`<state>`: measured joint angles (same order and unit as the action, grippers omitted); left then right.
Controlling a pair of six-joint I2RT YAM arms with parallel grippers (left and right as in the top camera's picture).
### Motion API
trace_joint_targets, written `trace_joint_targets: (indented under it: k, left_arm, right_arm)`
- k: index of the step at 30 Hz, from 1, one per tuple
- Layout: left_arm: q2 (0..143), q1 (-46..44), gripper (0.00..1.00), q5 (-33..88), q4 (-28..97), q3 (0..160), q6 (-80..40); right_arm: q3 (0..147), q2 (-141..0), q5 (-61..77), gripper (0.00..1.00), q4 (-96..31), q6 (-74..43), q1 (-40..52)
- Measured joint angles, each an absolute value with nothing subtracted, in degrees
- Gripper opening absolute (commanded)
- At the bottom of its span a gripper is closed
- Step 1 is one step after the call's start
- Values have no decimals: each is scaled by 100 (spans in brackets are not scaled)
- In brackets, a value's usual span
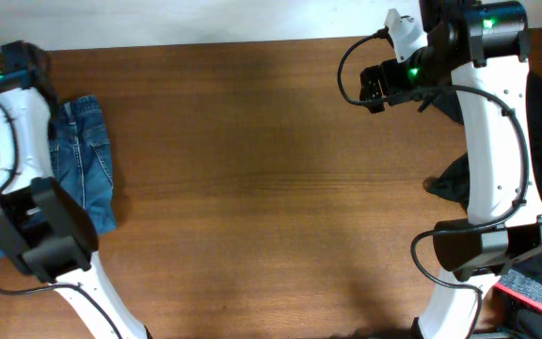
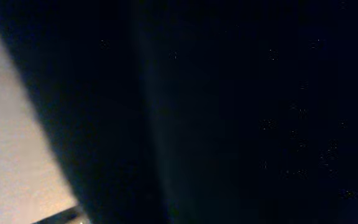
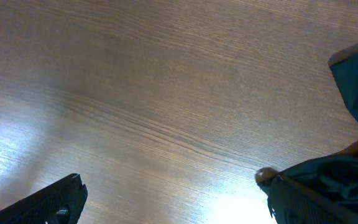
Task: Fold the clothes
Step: 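Press and smooth the black pants on the jeans with the left gripper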
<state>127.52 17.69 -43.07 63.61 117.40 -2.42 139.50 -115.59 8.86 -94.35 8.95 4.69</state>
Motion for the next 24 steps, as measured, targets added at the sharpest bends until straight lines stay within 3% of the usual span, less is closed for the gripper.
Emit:
trace_joint_targets:
  k: [13,14,16,17,18,19,24]
  left_arm:
    - [12750,1203,1,-3870,6307,11380,-239]
    - [12750,1120,6,-3758,6309,11362,-237]
    - [12752,1013,25,-3573,6316,11356,-235]
    - [12752,963,55,-3468,6322,11356,-204]
    - [12750,904,75,-3282,6335,11356,-187]
    - [12750,845,83,-3109,6346,11356,-202]
    - [12750,548,87,-2370,6375,11356,-202]
  right_arm:
    - [13950,-11559,886,99,-9435,893,469]
    - [13950,-11559,886,99,-9435,895,469]
    - [13950,-11559,886,99,-9435,897,469]
    - [13950,-11559,886,99,-9435,897,469]
    - [13950,-11559,884,99,-9435,897,469]
    - [13950,-11559,886,99,-9435,895,469]
    - [13950,-11559,886,99,-9435,897,469]
